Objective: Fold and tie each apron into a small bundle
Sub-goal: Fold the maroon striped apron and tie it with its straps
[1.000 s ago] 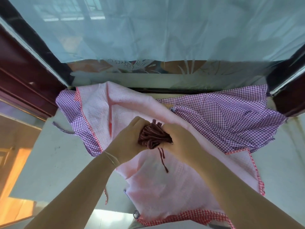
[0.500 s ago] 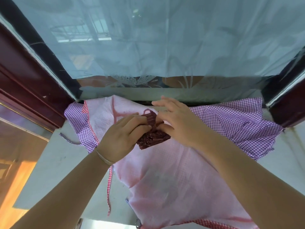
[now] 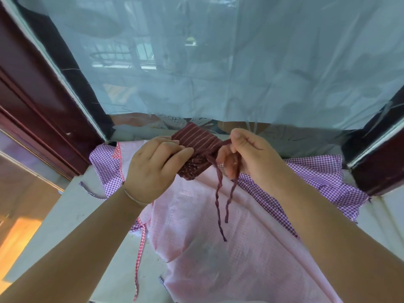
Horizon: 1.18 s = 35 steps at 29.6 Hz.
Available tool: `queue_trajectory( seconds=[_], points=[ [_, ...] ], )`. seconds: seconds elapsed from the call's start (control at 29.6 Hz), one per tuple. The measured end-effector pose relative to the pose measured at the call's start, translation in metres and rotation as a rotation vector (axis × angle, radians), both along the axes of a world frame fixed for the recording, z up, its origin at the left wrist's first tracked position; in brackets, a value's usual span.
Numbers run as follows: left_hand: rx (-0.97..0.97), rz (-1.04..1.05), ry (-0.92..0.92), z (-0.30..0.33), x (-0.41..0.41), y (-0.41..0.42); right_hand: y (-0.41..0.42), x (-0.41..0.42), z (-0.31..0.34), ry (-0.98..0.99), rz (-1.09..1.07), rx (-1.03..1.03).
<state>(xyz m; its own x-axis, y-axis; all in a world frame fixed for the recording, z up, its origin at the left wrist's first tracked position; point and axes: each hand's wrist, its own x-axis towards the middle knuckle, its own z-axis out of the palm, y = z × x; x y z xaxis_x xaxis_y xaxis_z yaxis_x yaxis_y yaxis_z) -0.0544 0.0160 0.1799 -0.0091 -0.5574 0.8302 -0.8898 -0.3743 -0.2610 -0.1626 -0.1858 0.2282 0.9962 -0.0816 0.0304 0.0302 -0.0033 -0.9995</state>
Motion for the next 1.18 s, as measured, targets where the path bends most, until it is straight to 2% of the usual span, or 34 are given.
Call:
queue_trajectory(
  seconds=[0.14, 0.2, 0.27, 0.41, 0.51, 0.57, 0.68, 0.74, 0.84, 0.98, 1.18],
  points=[
    [-0.077, 0.089, 0.069, 0.015, -0.001, -0.003, 0.005, 0.003, -0.014, 0.055, -0.060, -0.092],
    [-0.149, 0.129, 0.187, 0.020, -0.005, -0.009, 0.015, 0.001, -0.021, 0.087, -0.010, -0.057],
    [-0.259, 0.124, 0.427, 0.024, -0.012, -0.017, 0.024, 0.001, -0.025, 0.074, 0.037, 0.024],
    [-0.508, -0.076, 1.125, 0.041, -0.035, -0.035, 0.020, 0.008, -0.028, 0.142, 0.045, 0.100],
    [-0.564, -0.399, 1.556, 0.043, -0.032, -0.034, 0.001, 0.009, -0.035, 0.253, 0.194, 0.213],
    [-0.456, -0.604, 1.728, 0.042, -0.022, -0.026, -0.016, 0.014, -0.043, 0.335, 0.246, 0.211],
    [0.051, -0.593, 1.713, 0.045, -0.017, -0.020, -0.032, 0.021, -0.040, 0.414, 0.232, 0.048],
    [0.247, -0.642, 1.775, 0.046, -0.021, -0.021, -0.039, 0.024, -0.025, 0.424, 0.265, -0.055],
    [0.268, -0.548, 1.776, 0.050, -0.021, -0.026, -0.040, 0.025, 0.015, 0.368, 0.257, -0.115],
    [0.351, -0.364, 1.627, 0.050, -0.018, -0.029, -0.035, 0.024, 0.043, 0.199, 0.176, -0.237],
    [0.237, -0.267, 1.534, 0.057, -0.022, -0.040, -0.022, 0.006, 0.052, -0.005, 0.101, -0.286]
  ],
)
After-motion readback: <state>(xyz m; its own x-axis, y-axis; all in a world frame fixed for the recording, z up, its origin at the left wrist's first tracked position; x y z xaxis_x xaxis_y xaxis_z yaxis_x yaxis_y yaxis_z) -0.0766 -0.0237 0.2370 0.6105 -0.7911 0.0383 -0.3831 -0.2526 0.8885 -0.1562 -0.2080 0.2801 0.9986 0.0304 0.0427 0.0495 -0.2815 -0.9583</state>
